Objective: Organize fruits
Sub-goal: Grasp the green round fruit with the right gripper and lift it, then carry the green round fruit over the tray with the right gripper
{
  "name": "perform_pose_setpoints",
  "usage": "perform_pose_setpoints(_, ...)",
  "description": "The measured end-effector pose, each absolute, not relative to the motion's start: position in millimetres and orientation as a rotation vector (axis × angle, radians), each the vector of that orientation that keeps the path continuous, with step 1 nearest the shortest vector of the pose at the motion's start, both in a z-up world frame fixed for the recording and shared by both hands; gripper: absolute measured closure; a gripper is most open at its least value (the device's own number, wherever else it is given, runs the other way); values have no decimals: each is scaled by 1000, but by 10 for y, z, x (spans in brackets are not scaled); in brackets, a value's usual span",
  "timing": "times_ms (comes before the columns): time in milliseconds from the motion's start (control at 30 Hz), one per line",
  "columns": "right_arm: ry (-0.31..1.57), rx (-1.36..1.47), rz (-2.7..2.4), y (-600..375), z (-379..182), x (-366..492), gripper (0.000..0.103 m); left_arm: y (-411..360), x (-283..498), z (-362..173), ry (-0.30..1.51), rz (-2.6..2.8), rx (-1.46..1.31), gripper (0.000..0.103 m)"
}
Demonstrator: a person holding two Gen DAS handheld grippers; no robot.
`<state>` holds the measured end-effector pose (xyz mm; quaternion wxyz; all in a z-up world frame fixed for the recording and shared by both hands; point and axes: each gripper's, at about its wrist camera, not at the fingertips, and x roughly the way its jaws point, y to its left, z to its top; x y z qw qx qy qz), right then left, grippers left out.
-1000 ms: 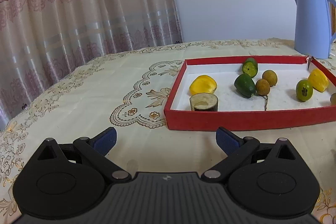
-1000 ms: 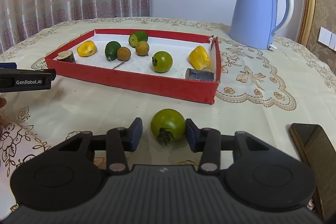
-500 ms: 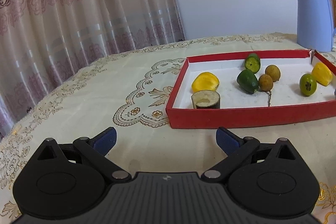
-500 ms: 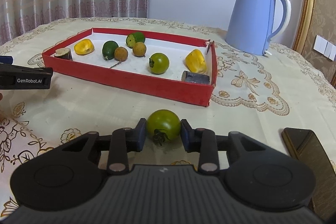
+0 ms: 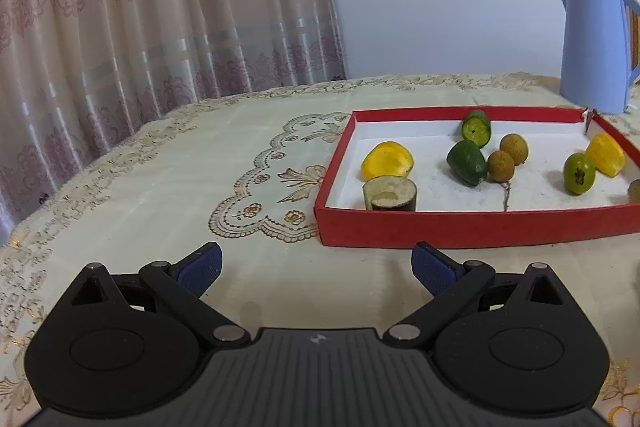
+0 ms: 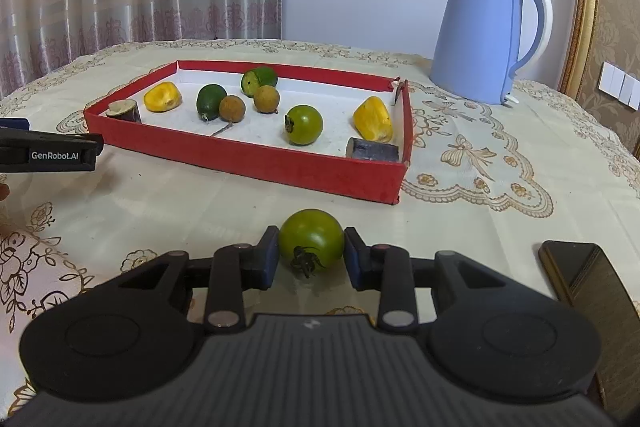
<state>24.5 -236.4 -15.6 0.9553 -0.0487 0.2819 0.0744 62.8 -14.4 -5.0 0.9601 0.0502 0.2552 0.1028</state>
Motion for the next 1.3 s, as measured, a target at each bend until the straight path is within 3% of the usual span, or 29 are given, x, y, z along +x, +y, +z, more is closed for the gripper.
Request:
perform_pose_setpoints(700,509,-104,188,-2305,82,260,71,-79,629,-49,520,214,65,1)
perform_pose_setpoints(1300,460,-113,183,-2262,451,929,71,-56,639,-58,527,210,44,1)
